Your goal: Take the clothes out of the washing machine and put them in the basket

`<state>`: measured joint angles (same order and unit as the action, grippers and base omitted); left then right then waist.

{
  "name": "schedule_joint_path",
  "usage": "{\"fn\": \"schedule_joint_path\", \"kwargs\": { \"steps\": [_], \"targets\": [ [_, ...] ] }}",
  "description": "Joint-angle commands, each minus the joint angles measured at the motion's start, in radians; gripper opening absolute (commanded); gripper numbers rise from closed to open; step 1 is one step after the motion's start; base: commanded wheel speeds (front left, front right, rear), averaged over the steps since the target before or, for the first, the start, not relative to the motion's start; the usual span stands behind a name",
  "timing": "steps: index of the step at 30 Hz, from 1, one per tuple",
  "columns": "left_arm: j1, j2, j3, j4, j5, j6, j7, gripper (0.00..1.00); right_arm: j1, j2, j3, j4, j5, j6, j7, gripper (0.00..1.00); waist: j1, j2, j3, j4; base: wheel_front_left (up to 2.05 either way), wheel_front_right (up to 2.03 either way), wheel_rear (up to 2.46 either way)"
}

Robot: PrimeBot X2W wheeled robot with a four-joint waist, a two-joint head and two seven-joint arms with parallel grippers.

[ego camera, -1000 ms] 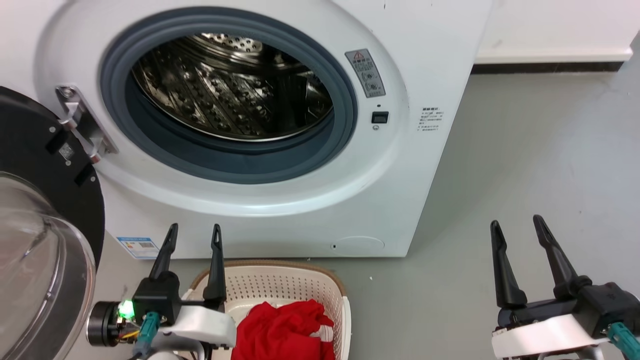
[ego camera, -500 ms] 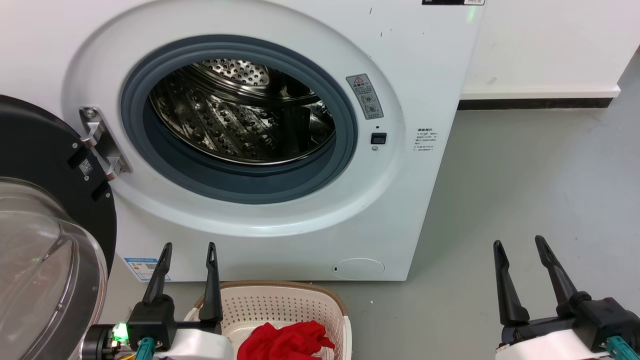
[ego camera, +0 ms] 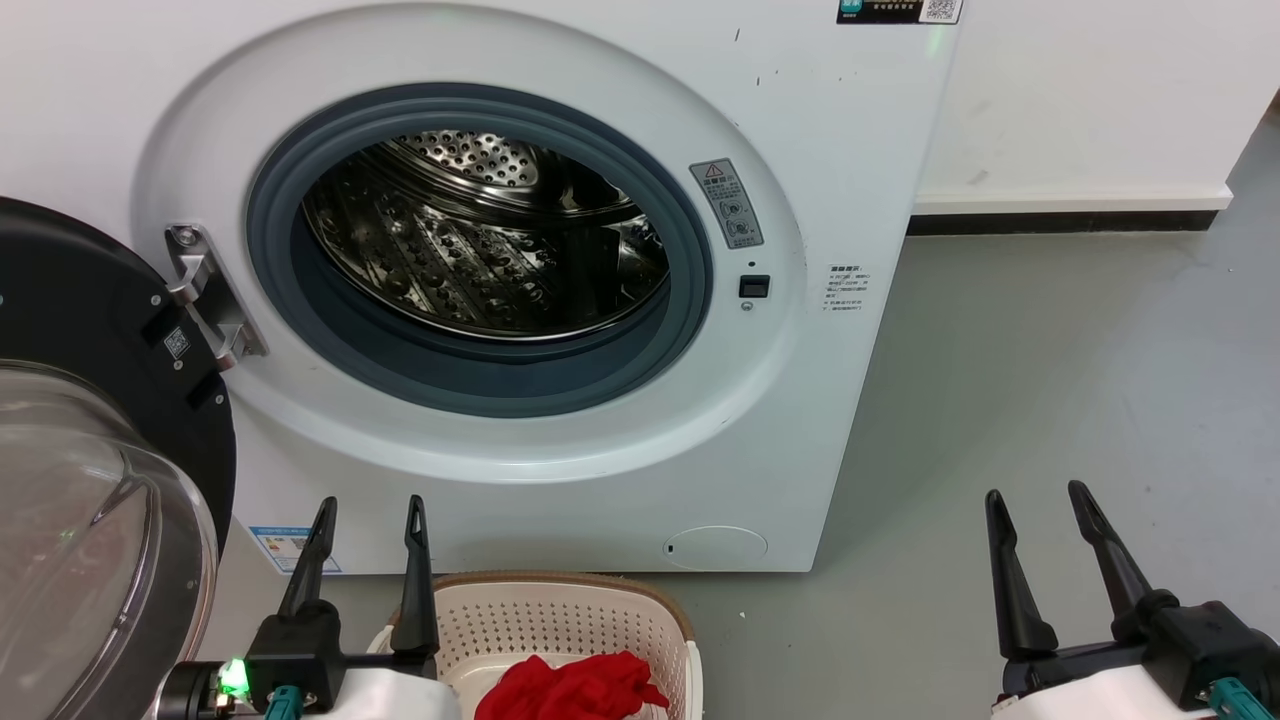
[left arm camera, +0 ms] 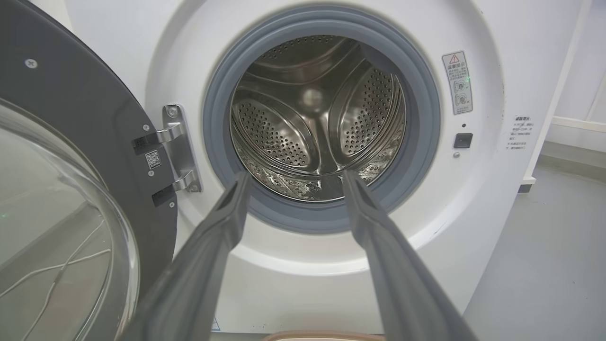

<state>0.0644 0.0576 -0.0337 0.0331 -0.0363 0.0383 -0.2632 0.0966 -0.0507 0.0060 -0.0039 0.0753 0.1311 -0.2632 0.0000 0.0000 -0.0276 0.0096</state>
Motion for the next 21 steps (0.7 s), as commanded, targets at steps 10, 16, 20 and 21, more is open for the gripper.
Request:
{"fn": "schedule_joint_path", "kwargs": {
  "steps": [10,16,20,21],
  "targets": [
    [0.009,-0.004,0.010,0.004,0.008,-0.009,-0.002,1.00,0.003,0.001,0.005,-0.001,0.005,-0.001,-0.002,1.00,0.0000,0.0000,0.000,-0.002,0.00,0.00,0.00],
    [0.000,-0.004,0.012,0.002,0.006,-0.008,0.000,0.00,0.000,0.000,0.005,0.000,0.004,0.000,0.000,0.00,0.0000,0.0000,0.002,-0.003,0.00,0.00,0.00],
    [0.014,-0.005,0.009,0.042,0.003,-0.010,0.003,0.00,0.013,0.000,0.006,0.036,0.006,0.000,0.002,0.00,0.0001,0.0000,0.002,-0.003,0.00,0.00,0.00],
    [0.011,-0.005,0.013,0.048,-0.013,-0.011,0.010,0.00,0.014,0.000,0.007,0.037,0.023,0.000,0.004,0.00,0.0001,0.0000,0.003,-0.003,0.00,0.00,0.00]
  ]
}}
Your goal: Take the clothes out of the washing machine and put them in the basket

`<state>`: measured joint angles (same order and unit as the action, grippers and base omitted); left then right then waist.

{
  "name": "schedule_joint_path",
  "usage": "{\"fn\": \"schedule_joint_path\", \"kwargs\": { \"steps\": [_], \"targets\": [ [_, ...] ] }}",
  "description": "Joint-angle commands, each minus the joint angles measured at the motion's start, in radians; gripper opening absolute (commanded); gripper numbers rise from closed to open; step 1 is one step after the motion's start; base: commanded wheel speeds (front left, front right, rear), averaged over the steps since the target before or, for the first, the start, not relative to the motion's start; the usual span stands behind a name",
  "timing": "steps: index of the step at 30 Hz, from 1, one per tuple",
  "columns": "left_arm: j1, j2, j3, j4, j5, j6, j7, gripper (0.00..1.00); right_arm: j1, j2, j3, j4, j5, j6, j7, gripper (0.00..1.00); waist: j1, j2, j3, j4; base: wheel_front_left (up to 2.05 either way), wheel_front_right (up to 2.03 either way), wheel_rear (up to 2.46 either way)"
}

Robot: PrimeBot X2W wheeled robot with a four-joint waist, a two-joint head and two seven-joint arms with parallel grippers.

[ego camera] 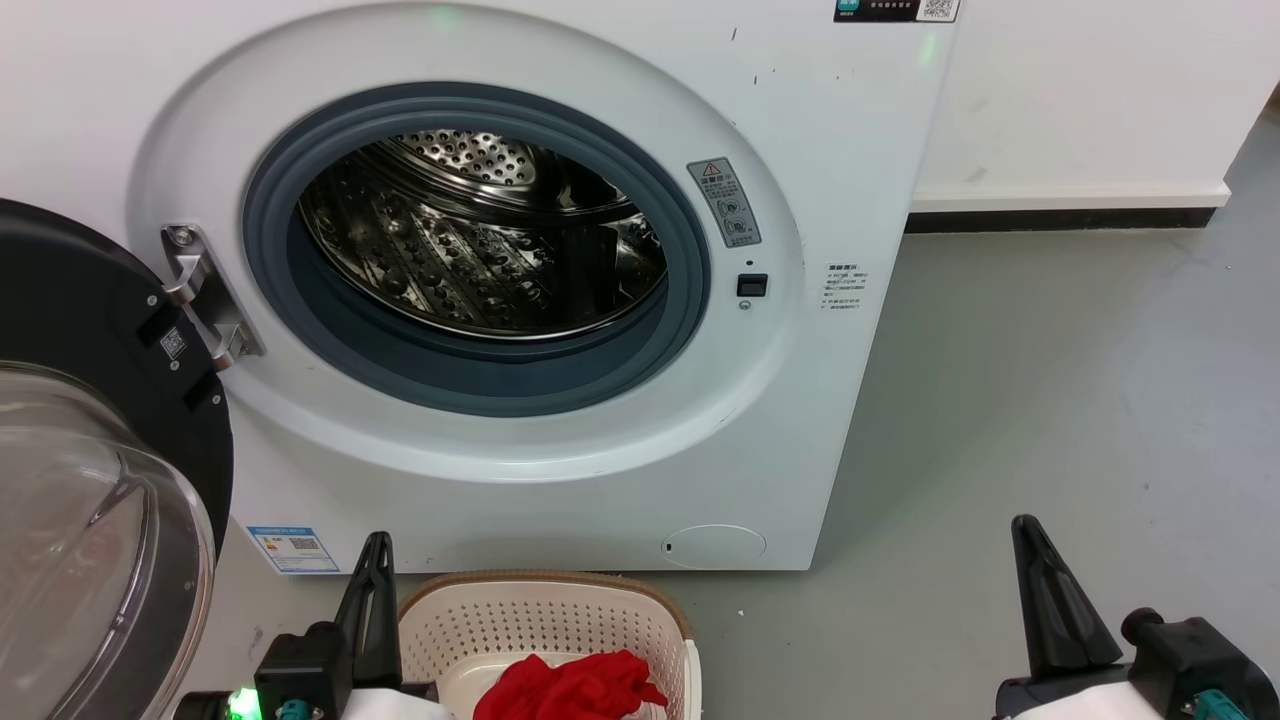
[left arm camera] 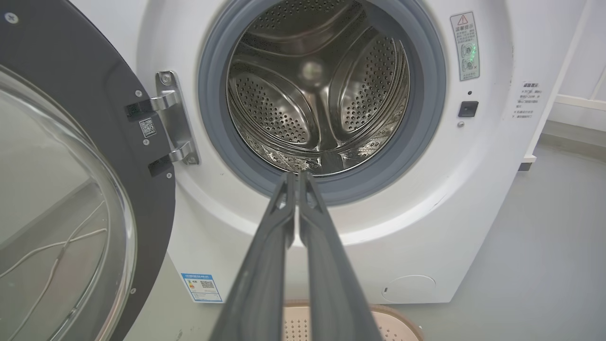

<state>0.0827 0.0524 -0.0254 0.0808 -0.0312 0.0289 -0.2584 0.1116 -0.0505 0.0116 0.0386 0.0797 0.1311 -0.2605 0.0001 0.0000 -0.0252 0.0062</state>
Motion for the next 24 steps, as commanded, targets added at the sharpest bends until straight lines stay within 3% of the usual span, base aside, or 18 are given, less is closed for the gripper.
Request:
{"fn": "schedule_joint_path", "kwargs": {
  "steps": [1,24],
  "targets": [
    [-0.011,0.000,0.008,0.005,-0.040,-0.004,0.012,0.00,-0.002,-0.001,0.001,-0.004,0.042,0.000,0.004,0.00,0.0000,0.0000,0.000,0.000,0.00,0.00,0.00],
    [-0.063,-0.001,0.044,0.046,-0.474,-0.048,0.112,0.00,-0.069,-0.026,-0.004,0.054,0.489,0.000,0.084,0.00,0.0000,0.0000,0.005,-0.001,0.00,0.00,0.00]
  ]
}}
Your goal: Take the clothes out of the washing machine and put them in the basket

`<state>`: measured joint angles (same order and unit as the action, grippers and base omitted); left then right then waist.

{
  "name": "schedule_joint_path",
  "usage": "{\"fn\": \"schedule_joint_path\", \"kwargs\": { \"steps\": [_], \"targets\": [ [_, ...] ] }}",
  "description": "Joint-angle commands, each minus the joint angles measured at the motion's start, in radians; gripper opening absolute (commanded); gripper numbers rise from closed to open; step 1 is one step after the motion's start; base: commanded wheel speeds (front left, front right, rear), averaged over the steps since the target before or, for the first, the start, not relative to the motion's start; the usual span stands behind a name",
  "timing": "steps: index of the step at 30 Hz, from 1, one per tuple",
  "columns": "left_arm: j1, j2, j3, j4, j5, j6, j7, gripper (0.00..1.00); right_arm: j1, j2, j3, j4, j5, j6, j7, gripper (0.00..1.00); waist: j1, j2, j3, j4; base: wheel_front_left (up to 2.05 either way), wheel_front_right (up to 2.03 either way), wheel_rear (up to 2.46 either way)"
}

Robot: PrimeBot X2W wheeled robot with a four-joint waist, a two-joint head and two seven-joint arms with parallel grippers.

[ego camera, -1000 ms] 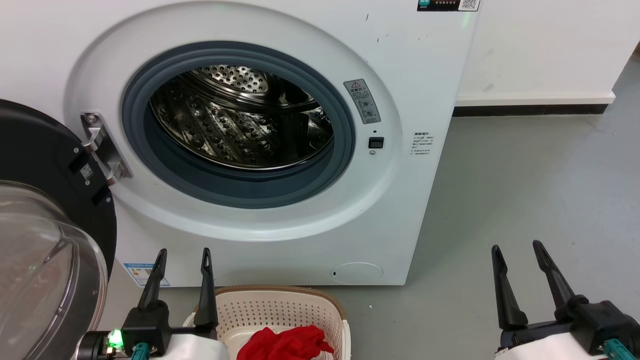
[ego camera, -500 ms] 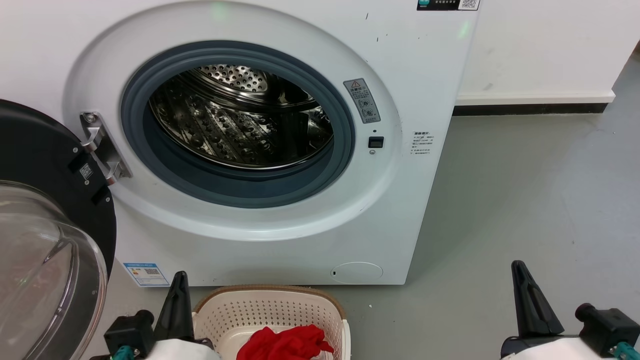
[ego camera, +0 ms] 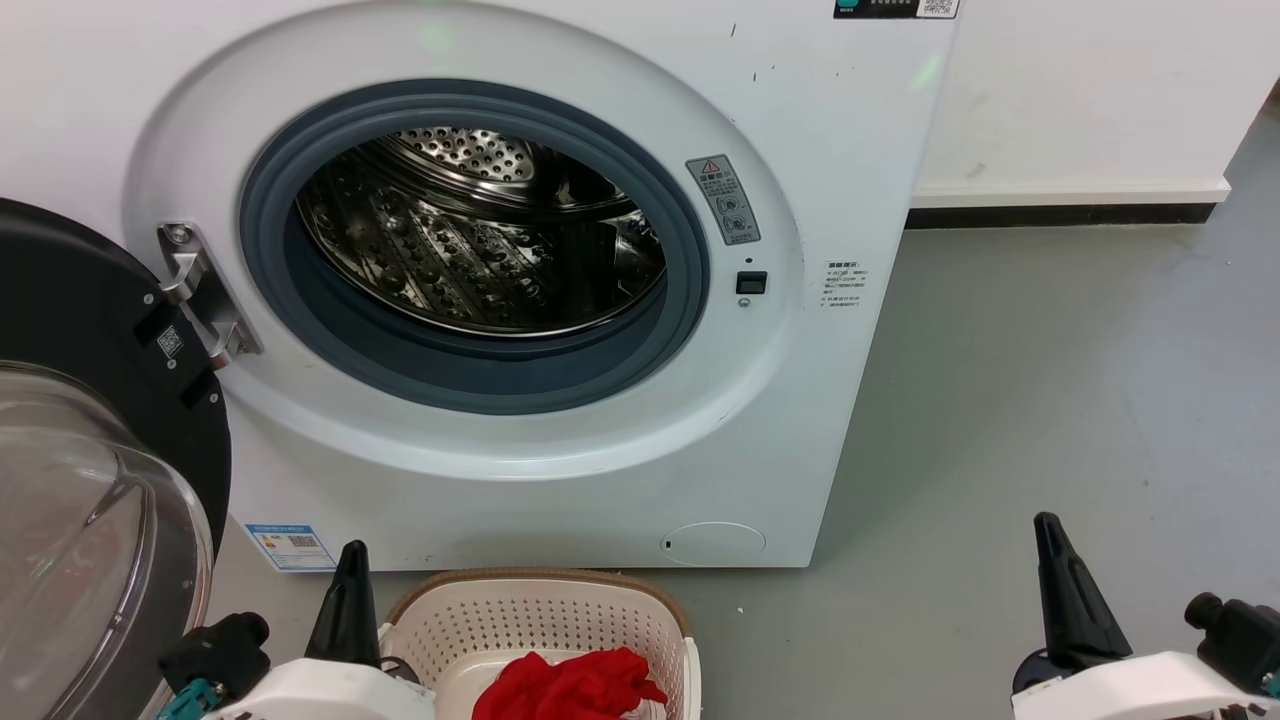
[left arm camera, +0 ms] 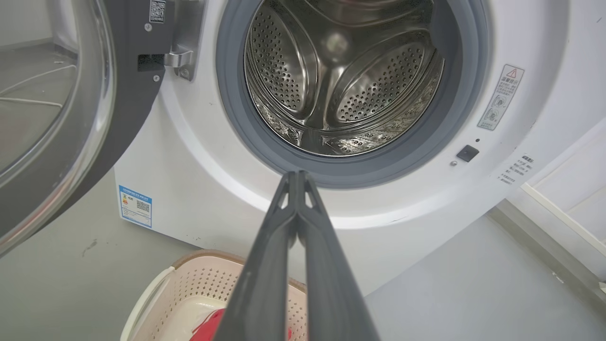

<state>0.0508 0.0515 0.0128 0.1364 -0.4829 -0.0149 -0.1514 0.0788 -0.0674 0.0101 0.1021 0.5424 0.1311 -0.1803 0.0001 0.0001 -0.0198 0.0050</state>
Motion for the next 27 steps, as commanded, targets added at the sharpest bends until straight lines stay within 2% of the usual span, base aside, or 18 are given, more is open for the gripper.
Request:
{"fn": "schedule_joint_path", "kwargs": {
  "steps": [1,4,5,27],
  "targets": [
    [-0.034,0.000,0.007,-0.008,-0.039,-0.006,0.009,0.00,-0.038,-0.009,-0.003,-0.007,0.043,0.000,0.007,0.00,-0.0001,-0.0001,0.000,0.000,0.00,0.00,0.00],
    [-0.039,0.000,0.011,-0.003,-0.090,-0.012,0.020,0.00,-0.044,-0.011,-0.005,0.000,0.094,0.000,0.017,0.00,-0.0001,-0.0001,0.001,0.000,0.00,0.00,0.00],
    [-0.045,0.000,0.016,0.002,-0.138,-0.017,0.032,0.00,-0.052,-0.013,-0.006,0.006,0.143,0.000,0.027,0.00,-0.0001,-0.0001,0.002,0.000,0.00,0.00,0.00],
    [-0.085,0.000,0.044,0.035,-0.452,-0.049,0.106,0.00,-0.096,-0.019,-0.023,0.047,0.454,0.000,0.095,0.00,-0.0001,-0.0001,0.007,-0.001,0.00,0.00,0.00]
  ]
}}
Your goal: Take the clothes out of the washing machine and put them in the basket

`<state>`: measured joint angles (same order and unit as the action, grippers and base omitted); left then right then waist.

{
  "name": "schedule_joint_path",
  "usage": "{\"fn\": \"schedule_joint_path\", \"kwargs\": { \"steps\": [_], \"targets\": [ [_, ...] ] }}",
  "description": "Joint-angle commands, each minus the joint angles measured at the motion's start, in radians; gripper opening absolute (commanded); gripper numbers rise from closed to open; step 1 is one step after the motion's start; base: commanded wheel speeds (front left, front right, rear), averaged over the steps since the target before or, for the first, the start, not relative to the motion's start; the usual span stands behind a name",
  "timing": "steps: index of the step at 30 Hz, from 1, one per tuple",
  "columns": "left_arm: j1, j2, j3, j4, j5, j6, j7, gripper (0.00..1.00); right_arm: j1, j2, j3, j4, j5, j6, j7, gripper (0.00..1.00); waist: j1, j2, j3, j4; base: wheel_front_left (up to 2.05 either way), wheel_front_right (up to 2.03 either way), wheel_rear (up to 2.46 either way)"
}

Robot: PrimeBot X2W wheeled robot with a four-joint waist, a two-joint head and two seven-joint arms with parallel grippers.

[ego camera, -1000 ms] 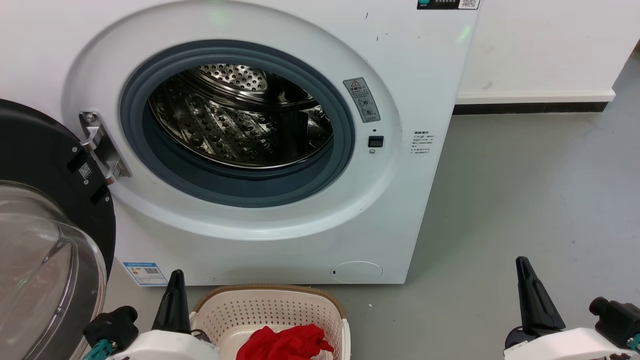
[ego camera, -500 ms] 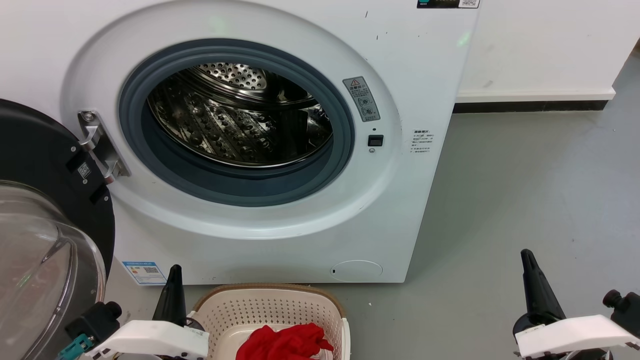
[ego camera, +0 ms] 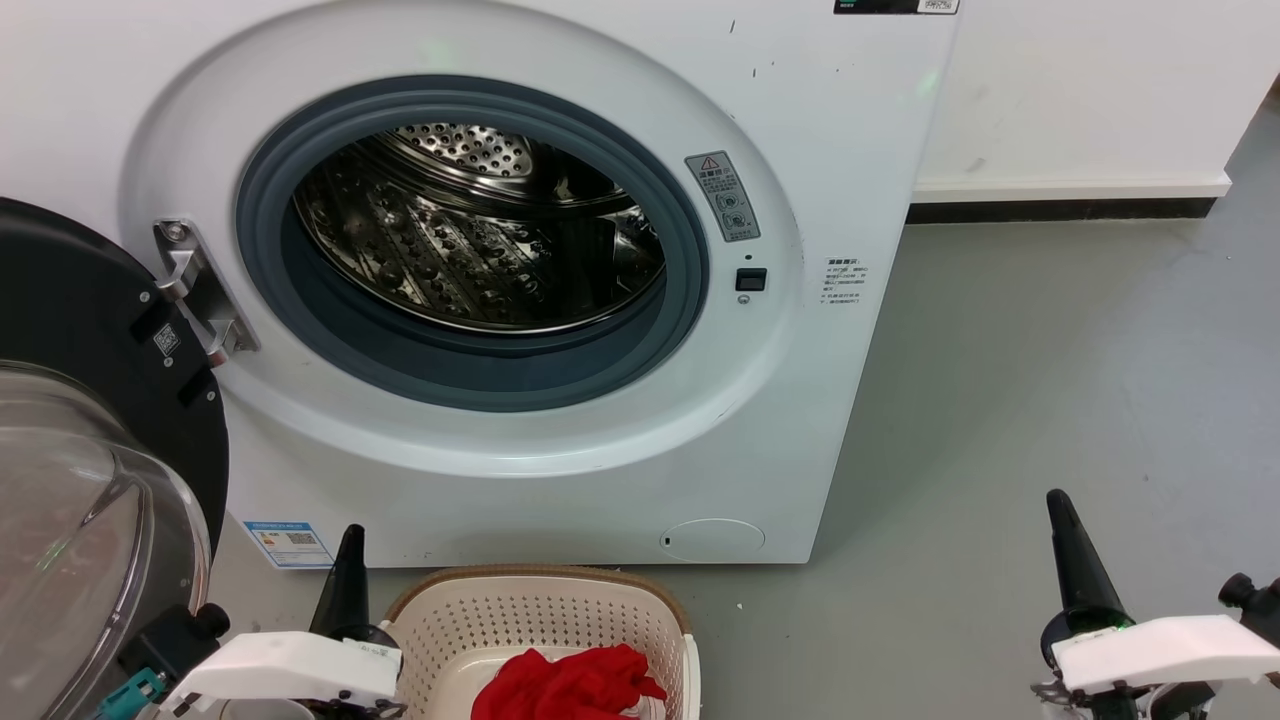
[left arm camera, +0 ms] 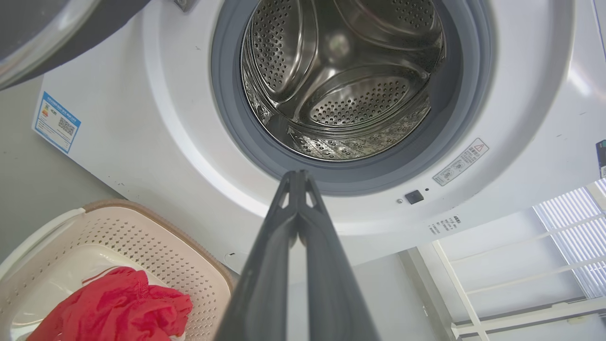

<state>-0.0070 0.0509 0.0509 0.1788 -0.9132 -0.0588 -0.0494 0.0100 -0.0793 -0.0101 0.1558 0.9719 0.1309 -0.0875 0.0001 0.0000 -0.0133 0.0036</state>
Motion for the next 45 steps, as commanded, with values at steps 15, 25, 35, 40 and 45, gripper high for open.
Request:
{"fn": "schedule_joint_path", "kwargs": {
  "steps": [15,25,35,40,45],
  "targets": [
    [-0.050,0.000,0.021,0.012,-0.200,-0.025,0.047,0.00,-0.053,-0.008,-0.017,0.018,0.198,0.000,0.045,0.00,-0.0001,0.0000,0.004,-0.001,0.00,0.00,0.00],
    [-0.062,0.000,0.031,0.024,-0.306,-0.034,0.072,0.00,-0.068,-0.007,-0.026,0.032,0.300,0.000,0.070,0.00,-0.0001,0.0000,0.006,-0.001,0.00,0.00,0.00],
    [-0.073,0.000,0.039,0.033,-0.394,-0.043,0.093,0.00,-0.081,-0.006,-0.034,0.046,0.384,0.000,0.093,0.00,-0.0001,0.0000,0.008,-0.002,0.00,0.00,0.00],
    [-0.078,0.000,0.042,0.039,-0.440,-0.049,0.104,0.00,-0.086,-0.005,-0.039,0.052,0.428,0.000,0.106,0.00,-0.0001,0.0000,0.009,-0.002,0.00,0.00,0.00],
    [-0.084,0.000,0.046,0.044,-0.484,-0.053,0.115,0.00,-0.094,-0.004,-0.043,0.058,0.470,0.000,0.116,0.00,-0.0001,0.0000,0.010,-0.002,0.00,0.00,0.00]
  ]
}}
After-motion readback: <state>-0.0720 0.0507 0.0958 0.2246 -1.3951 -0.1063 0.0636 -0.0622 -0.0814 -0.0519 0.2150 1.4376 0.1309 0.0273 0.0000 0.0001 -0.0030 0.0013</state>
